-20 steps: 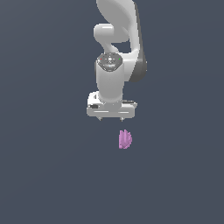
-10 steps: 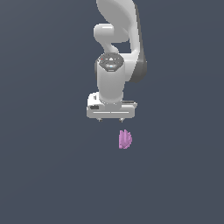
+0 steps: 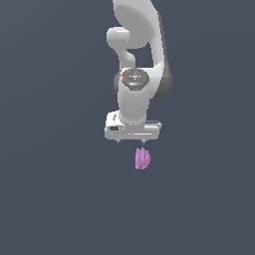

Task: Pick up the object and move it to a goal position.

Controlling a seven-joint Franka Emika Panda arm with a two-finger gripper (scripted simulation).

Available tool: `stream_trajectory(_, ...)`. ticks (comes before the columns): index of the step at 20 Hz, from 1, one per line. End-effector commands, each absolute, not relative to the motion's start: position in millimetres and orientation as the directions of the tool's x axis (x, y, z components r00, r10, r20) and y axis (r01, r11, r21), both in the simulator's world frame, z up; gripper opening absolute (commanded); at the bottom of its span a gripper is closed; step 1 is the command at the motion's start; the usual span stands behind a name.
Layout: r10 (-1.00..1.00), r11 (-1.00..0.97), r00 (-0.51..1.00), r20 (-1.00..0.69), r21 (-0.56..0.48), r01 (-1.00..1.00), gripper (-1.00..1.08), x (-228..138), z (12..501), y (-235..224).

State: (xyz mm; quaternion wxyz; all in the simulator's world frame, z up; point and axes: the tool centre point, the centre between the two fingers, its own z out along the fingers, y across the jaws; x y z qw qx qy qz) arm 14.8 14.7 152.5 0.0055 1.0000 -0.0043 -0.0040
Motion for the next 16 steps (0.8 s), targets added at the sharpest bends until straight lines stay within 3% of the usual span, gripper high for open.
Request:
stream_trajectory(1,-0.013,-1.0,1.0,-0.006,0.009,-0.013,1.0,21.6,143.3,27.5)
stream_trajectory(9,-0.028,-1.0,1.0,-0.001,0.002,-0.028,1.0,39.0,116.2,64.0)
stream_trajectory(16,-0.029,-1.0,1.0,-0.001,0.0,-0.029,1.0,40.6,111.6,69.7)
